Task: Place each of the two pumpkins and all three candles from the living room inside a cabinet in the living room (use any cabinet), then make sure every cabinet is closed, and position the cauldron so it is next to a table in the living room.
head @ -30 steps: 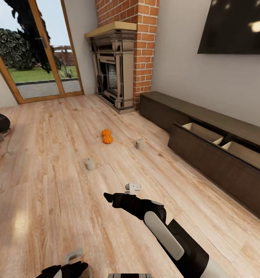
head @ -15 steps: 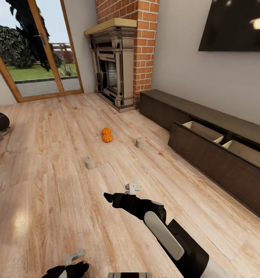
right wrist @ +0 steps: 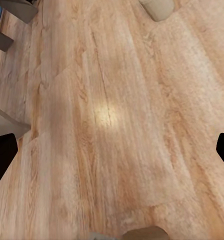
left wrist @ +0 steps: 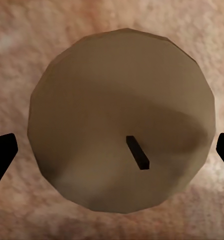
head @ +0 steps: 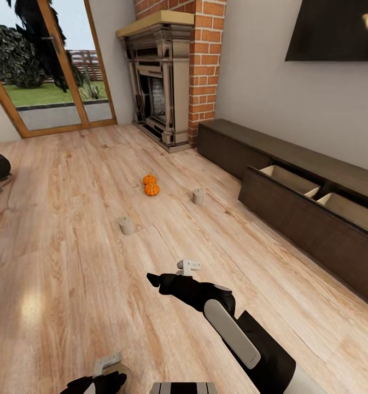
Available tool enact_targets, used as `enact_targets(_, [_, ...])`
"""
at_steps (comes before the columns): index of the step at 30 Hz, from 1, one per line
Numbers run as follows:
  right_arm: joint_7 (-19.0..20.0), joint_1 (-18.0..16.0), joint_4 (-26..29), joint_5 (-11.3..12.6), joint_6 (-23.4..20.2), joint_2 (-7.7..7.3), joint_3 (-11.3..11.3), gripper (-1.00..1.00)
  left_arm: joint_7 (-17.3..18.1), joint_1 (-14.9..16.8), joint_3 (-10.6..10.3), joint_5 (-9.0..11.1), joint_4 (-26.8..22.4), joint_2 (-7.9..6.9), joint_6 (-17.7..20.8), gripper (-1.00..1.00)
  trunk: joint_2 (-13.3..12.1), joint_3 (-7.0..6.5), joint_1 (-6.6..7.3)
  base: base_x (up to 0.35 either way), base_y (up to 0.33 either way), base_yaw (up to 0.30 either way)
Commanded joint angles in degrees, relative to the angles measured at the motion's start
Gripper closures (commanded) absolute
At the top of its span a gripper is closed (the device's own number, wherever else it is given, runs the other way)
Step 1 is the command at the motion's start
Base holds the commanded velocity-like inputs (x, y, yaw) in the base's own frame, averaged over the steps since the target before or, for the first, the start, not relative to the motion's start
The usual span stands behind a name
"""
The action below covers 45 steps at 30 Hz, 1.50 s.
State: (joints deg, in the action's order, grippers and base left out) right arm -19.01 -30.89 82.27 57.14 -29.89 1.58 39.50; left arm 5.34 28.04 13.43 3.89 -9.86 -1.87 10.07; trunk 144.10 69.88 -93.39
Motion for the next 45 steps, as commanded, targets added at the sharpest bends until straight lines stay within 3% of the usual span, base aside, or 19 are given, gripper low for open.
enact_targets(1, [-0.6, 0.0, 0.1, 0.6, 0.0, 0.00, 0.0, -1.00, 0.2, 0.0, 0.2, 0.4, -0.1, 0.01, 0.4, -1.00, 0.0, 0.04, 0.01, 0.000, 0.000, 0.000])
enact_targets(7, [-0.6, 0.0, 0.1, 0.6, 0.0, 0.00, 0.0, -1.00, 0.2, 0.0, 0.2, 0.4, -0.1, 0.08, 0.4, -1.00, 0.0, 0.04, 0.01, 0.000, 0.000, 0.000])
enact_targets(12, [-0.6, 0.0, 0.1, 0.6, 0.0, 0.00, 0.0, -1.00, 0.2, 0.0, 0.2, 0.4, -0.1, 0.11, 0.4, -1.00, 0.1, 1.15, -0.12, 0.000, 0.000, 0.000])
enact_targets(29, [-0.6, 0.0, 0.1, 0.6, 0.0, 0.00, 0.0, -1.00, 0.2, 0.0, 0.2, 0.4, -0.1, 0.12, 0.3, -1.00, 0.1, 1.15, -0.12, 0.000, 0.000, 0.000])
enact_targets(38, [-0.6, 0.0, 0.1, 0.6, -0.1, 0.00, 0.0, -1.00, 0.1, 0.0, 0.2, 0.4, 0.6, 0.16, -2.0, -1.00, 0.1, 1.15, -0.12, 0.000, 0.000, 0.000])
enact_targets(45, [-0.6, 0.0, 0.1, 0.6, 0.0, -0.01, 0.0, -1.00, 0.1, 0.0, -2.1, 0.4, 0.7, 1.34, -2.3, -1.00, 0.1, 1.15, -0.12, 0.000, 0.000, 0.000])
